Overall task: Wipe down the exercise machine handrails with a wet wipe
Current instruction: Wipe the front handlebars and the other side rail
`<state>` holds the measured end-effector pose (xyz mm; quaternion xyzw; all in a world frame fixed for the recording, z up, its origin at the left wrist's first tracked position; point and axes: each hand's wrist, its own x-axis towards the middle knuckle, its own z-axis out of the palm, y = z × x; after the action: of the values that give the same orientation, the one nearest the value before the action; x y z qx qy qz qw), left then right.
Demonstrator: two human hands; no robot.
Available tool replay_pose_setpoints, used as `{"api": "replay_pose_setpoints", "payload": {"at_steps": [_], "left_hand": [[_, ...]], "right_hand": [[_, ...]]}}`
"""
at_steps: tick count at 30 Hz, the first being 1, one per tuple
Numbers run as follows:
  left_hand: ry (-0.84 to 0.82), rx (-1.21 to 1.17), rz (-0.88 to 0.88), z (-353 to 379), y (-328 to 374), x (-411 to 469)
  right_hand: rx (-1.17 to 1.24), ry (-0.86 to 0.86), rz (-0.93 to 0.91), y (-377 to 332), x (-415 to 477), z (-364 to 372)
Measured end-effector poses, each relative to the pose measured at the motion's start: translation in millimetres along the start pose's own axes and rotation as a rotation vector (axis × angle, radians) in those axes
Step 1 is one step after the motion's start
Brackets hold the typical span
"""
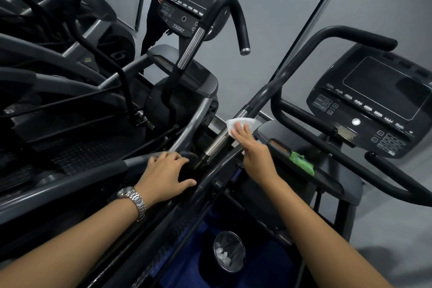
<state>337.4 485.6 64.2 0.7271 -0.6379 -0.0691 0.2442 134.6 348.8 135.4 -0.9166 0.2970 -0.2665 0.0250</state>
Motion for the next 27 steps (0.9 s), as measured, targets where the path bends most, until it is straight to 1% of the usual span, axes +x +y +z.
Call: {"api": "replay_pose_setpoints", "payload": {"at_steps": [2,4,7,8,9,12,13,14,16,18,19,22,23,25,27], "left_hand": [[0.012,-0.008,-0.008,3.5,1.6,-3.1],[0.051,-0.002,-0.004,2.7,4.2,-3.1],[0.069,0.021,-0.007,1.8,5.0,-3.4],[0.070,0.023,-0.013,2.3,4.6,-4.0],[0.074,0.026,-0.019,3.1,4.5,-4.8],[0.091,0.029,-0.025,5.1,6.2,-5.4],[0.094,0.028,-0.027,5.1,7.1,-5.6],[0.096,0.029,-0.031,4.8,7.8,-5.6],[0.102,0.035,-0.039,3.6,8.2,-5.5],[0.097,0.033,-0.046,2.4,8.7,-6.3],[0.090,0.030,-0.044,2.0,10.4,-5.6],[0.070,0.041,-0.046,1.4,14.8,-4.1],[0.063,0.047,-0.050,1.3,16.2,-2.9],[0.051,0.053,-0.060,1.5,19.3,-1.6],[0.048,0.069,-0.069,1.4,21.4,-1.9]], "right_hand": [[-0.040,0.039,0.037,0.5,9.3,-1.7],[-0.082,0.029,0.046,-9.3,6.8,3.1],[-0.162,-0.068,-0.131,-11.8,-14.1,8.5],[-0.178,-0.075,-0.170,-8.7,-16.0,5.1],[-0.183,-0.067,-0.159,-4.2,-12.2,0.8],[-0.186,-0.017,0.015,-4.1,8.6,-7.0],[-0.190,-0.018,0.026,-11.7,10.8,-4.6],[-0.196,-0.042,-0.004,-19.3,8.7,0.6],[-0.222,-0.129,-0.140,-25.6,-4.0,12.4],[-0.241,-0.158,-0.237,-22.7,-12.9,11.8],[-0.243,-0.133,-0.218,-17.8,-11.0,6.0],[-0.255,-0.066,-0.049,-12.9,9.8,-6.8],[-0.270,-0.064,-0.028,-17.5,15.4,-5.0],[-0.296,-0.111,-0.087,-33.5,14.5,6.0],[-0.302,-0.175,-0.244,-39.7,-1.5,18.3]]}}
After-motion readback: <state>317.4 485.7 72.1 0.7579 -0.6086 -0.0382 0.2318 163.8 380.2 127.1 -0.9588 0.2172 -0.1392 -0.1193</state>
